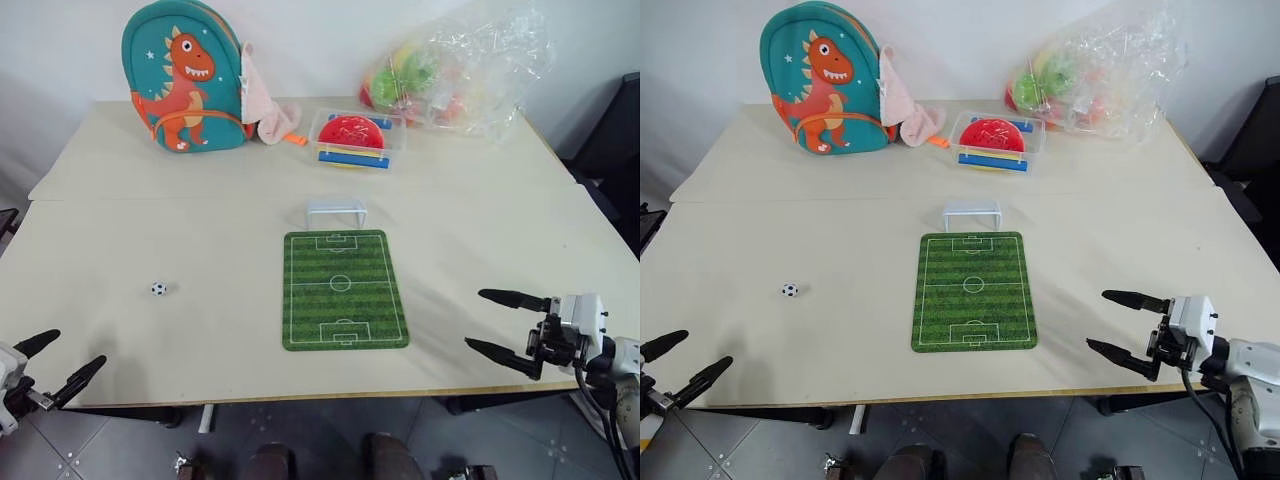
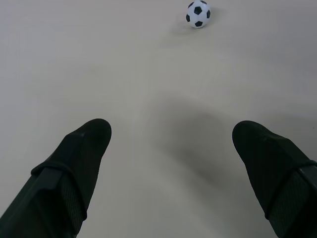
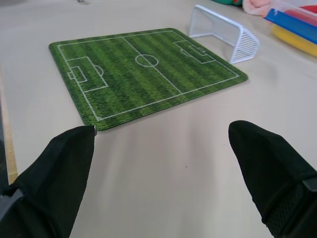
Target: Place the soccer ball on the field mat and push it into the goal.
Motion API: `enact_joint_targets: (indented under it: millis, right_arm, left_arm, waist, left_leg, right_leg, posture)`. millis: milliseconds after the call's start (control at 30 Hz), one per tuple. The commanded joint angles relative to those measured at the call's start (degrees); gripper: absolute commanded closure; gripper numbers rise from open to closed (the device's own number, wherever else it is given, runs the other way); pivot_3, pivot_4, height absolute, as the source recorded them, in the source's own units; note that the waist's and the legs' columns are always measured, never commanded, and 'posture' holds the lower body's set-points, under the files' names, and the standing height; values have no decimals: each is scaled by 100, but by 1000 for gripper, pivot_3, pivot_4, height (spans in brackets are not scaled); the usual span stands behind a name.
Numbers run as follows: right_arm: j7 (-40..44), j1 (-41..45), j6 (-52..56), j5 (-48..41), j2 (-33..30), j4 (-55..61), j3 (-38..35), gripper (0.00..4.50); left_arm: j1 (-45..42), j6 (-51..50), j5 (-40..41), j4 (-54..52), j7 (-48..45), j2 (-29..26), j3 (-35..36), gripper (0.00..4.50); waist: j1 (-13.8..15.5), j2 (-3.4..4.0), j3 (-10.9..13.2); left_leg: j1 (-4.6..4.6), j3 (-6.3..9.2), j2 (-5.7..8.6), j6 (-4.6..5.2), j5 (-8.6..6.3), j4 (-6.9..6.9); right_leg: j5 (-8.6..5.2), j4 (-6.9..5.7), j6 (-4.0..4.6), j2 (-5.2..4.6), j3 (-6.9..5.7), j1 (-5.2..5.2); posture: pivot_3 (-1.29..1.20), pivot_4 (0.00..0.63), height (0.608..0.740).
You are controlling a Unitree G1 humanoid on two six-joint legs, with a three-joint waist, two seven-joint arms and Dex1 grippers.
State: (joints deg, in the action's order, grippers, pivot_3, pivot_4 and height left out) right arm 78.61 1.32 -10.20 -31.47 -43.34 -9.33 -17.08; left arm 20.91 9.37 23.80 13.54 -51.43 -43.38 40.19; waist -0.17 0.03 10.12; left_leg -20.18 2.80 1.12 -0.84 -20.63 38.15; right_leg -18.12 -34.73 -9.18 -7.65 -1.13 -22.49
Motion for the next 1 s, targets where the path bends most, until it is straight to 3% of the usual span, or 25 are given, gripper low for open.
enact_joint_targets:
  millis: [33,167,367,567,733,1000]
  right_arm:
    - [91,104,-101,-10,40,32,21,0]
    - [-30,293,6,-210,255,215,33,0]
    - [-413,160,559,-980,848,1617,147,0]
    - [-424,-283,824,-1491,1281,2833,443,0]
    - [-190,-196,611,-1272,1203,2576,430,0]
    - [213,-164,140,-929,1064,1536,193,0]
  left_arm:
    - [39,-147,323,-268,-5,16,284,18]
    - [35,-401,520,-268,-91,3,340,18]
    - [-118,-1115,1228,-203,-124,164,635,18]
    - [-517,-1109,1081,-356,-216,411,102,18]
    - [-1079,-989,898,-340,17,479,-265,18]
    - [-2554,-761,117,821,-9,338,-1292,18]
  waist:
    - [0,0,0]
    - [-1,0,0]
    - [-2,0,0]
    - [38,-2,-1]
    - [18,-17,-10]
    - [-18,-16,-10]
  left_leg:
    - [0,0,-3,0,0,0]
    - [0,0,-3,0,0,3]
    - [0,4,-10,-1,0,2]
    - [-1,13,-3,-1,0,8]
    - [-1,12,3,0,-1,19]
    - [0,3,18,-1,0,16]
  right_leg:
    - [0,0,0,0,0,0]
    - [0,-2,0,0,0,0]
    - [0,-15,0,1,-2,-2]
    - [0,-15,0,-4,-7,3]
    - [2,-16,-1,-2,-6,6]
    - [2,-44,-1,10,-10,0]
  posture:
    - [0,150,740]
    - [0,150,740]
    - [0,150,740]
    - [0,150,740]
    - [0,150,740]
    - [0,150,740]
